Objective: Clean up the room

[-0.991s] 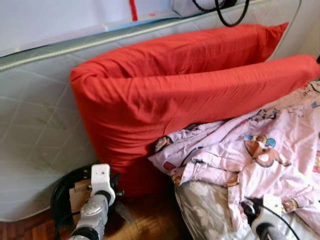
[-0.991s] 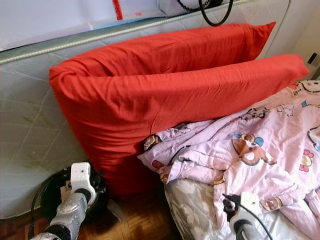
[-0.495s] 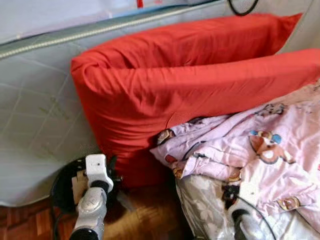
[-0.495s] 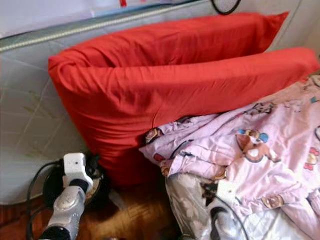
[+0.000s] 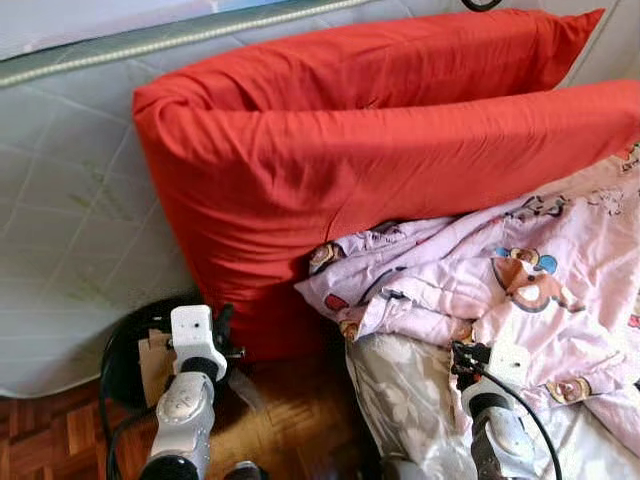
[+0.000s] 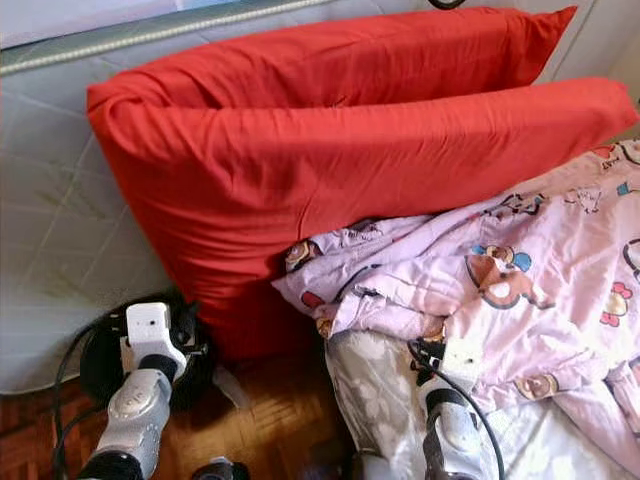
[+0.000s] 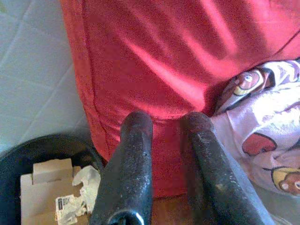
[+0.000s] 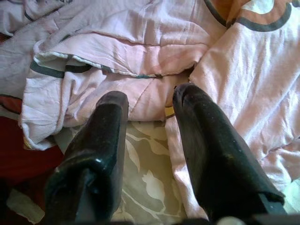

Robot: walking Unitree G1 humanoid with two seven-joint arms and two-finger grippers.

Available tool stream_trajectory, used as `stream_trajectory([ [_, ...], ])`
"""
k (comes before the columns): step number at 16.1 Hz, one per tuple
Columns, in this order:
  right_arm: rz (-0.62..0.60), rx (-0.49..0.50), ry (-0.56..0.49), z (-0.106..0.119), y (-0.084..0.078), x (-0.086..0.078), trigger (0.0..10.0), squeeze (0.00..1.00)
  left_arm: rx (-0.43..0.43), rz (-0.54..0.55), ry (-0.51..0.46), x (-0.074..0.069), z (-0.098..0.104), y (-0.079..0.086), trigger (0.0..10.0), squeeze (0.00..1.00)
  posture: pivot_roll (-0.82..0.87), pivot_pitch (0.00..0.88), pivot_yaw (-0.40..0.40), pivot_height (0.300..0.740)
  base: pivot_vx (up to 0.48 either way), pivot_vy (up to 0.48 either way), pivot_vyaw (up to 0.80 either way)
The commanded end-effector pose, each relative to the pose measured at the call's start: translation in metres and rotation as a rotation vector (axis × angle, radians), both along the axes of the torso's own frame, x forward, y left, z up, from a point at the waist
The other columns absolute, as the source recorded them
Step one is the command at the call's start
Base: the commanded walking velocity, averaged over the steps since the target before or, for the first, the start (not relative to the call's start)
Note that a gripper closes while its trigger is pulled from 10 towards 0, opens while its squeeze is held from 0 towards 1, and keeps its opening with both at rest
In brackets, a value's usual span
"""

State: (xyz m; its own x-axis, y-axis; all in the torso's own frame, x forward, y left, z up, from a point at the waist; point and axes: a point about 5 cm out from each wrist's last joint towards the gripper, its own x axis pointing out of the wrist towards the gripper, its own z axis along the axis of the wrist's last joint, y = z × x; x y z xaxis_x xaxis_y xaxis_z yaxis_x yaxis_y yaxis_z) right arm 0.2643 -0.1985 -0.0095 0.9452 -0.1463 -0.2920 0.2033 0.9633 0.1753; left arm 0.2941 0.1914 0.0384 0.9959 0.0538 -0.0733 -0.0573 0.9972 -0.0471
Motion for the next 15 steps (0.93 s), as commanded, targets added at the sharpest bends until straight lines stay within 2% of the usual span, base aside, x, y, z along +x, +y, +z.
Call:
stream_trajectory([
  [1, -0.005, 0.02, 0.015, -0.005, 0.001, -0.007, 10.0, 0.0, -0.009, 0.015, 0.012, -0.003, -0.003, 0.003, 10.0, 0.0, -0.01, 0.21, 0.002, 0.676, 0.0, 0.0, -0.77],
  [9, 0.047, 0.027, -0.011, -0.003, 0.015, -0.005, 10.0, 0.0, -0.003, 0.018, 0.012, -0.001, 0.0, 0.008, 10.0, 0.0, -0.02, 0.199, 0.01, 0.676, 0.0, 0.0, -0.76],
  [14, 0.09, 0.04, -0.008, -0.005, 0.025, -0.006, 10.0, 0.0, -0.002, 0.014, 0.034, -0.005, -0.004, 0.009, 10.0, 0.0, -0.02, 0.191, 0.021, 0.676, 0.0, 0.0, 0.0],
  [15, 0.089, 0.047, -0.006, -0.005, 0.026, -0.007, 10.0, 0.0, -0.008, 0.019, 0.033, -0.005, -0.004, 0.009, 10.0, 0.0, -0.02, 0.189, 0.022, 0.676, 0.0, 0.48, -0.76],
])
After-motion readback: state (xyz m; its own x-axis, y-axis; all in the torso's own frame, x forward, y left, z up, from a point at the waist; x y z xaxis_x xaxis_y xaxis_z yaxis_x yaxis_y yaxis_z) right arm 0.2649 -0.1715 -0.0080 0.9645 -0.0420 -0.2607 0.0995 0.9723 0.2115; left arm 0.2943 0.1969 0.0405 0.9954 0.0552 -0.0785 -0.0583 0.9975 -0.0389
